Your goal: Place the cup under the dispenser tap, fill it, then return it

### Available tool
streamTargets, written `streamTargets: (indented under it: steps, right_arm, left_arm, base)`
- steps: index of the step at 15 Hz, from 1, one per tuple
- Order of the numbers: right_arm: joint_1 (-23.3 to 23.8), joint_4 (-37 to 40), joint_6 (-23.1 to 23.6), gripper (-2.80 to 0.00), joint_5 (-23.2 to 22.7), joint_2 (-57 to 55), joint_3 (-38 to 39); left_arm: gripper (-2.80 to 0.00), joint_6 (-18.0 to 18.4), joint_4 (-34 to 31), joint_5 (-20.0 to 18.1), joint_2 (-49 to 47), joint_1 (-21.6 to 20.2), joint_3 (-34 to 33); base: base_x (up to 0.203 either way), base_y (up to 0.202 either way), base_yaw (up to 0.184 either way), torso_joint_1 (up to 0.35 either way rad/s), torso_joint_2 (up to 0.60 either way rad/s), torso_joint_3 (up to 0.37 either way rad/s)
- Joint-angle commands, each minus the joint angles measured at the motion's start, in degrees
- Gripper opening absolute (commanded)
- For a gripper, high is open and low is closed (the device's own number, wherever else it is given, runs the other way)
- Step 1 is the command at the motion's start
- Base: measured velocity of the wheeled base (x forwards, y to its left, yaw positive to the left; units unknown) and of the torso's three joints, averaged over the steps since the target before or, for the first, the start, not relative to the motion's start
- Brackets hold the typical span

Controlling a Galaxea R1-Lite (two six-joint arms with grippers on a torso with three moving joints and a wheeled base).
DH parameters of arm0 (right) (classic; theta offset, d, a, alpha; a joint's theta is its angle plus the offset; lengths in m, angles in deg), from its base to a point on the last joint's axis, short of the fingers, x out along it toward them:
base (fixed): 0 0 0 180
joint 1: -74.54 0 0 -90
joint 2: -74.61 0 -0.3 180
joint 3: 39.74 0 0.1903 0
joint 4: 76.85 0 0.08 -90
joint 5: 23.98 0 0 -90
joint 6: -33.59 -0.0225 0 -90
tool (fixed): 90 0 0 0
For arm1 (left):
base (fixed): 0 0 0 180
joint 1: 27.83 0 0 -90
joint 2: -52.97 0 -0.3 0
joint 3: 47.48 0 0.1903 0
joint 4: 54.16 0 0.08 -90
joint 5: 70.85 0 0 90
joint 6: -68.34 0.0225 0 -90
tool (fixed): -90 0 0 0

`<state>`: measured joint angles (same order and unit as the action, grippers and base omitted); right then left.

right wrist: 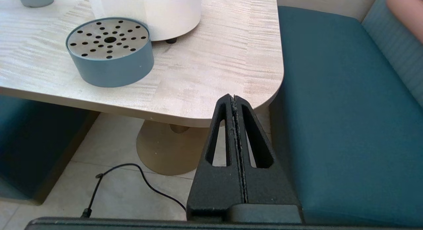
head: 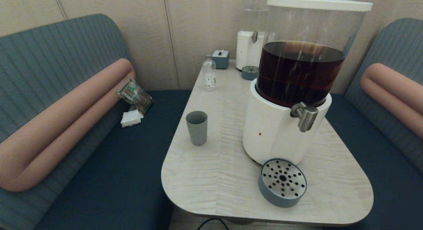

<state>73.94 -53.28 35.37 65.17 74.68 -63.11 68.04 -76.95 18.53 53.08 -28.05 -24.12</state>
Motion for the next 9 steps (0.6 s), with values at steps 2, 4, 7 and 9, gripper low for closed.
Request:
streamTargets:
  steps: [2,4,7,9]
  right_arm:
    - [-0.02,-0.03,-0.19,-2.80,-0.03,0.10,0.00]
    - [-0.02,-0.03,-0.19,-2.80,-0.03,0.10,0.00]
    - [-0.02,-0.03,-0.19,-2.80,-0.03,0.01,0.00]
    - [-0.02,-0.12,-0.97,-2.80,-0.03,0.01,0.00]
  left_arm:
    - [-2.80,-0.05,0.04,0.00,-0.11,0.04,-0.09]
    - [-2.80,-0.05,0.04,0.00,-0.11,0.04,-0.09]
    - [-2.80,-0.05,0.04,0.00,-0.11,0.03,-0.09]
    - [-2.80,-0.05,0.04,0.00,-0.11,-0.04,-0.09]
  base:
    - [0.000,0.000,0.000,0.000,0.00,0.000]
    - [0.000,0.000,0.000,0.000,0.00,0.000]
    - [0.000,0.000,0.000,0.000,0.00,0.000]
    - [0.000,0.000,0.000,0.000,0.00,0.000]
